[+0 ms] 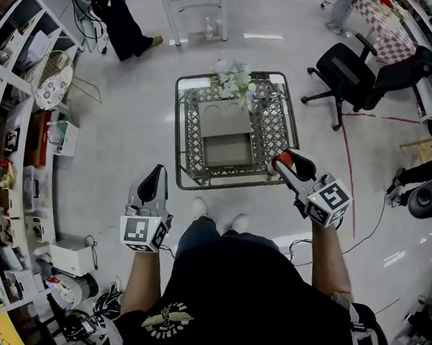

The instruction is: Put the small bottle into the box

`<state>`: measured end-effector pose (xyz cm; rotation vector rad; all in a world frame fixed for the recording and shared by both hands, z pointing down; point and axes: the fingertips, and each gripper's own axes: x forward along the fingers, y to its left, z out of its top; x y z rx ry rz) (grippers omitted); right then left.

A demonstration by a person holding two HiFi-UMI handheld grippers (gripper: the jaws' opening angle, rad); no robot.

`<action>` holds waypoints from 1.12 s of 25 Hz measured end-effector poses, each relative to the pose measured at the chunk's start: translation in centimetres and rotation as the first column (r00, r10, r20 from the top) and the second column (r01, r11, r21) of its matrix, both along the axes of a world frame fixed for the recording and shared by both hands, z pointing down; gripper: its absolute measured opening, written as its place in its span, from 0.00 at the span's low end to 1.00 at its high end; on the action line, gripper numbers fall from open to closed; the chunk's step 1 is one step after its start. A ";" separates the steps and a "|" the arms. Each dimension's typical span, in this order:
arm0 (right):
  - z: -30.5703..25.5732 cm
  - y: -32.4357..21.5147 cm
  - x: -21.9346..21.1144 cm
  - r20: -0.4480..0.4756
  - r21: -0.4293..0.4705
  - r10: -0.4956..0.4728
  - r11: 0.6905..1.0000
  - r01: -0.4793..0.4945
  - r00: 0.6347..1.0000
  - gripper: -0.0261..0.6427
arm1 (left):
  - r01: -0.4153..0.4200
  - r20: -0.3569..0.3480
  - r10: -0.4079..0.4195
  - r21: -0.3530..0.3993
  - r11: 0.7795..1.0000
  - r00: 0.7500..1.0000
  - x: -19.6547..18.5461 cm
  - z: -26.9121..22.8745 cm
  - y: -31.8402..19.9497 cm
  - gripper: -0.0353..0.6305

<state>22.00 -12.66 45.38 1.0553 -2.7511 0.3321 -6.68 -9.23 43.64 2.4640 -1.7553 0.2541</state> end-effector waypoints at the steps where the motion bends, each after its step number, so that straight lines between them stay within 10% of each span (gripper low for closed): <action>1: 0.4 -0.5 -0.5 -0.011 -0.004 0.001 1.000 -0.001 1.000 0.26 | 0.001 -0.001 -0.001 -0.003 1.000 1.000 -0.6 0.0 -0.3 0.05; 28: 18.9 -12.3 -9.8 -0.233 -0.274 -0.036 0.961 -0.030 0.972 0.26 | -0.006 0.014 0.006 0.003 1.000 1.000 -10.6 -1.1 -9.0 0.05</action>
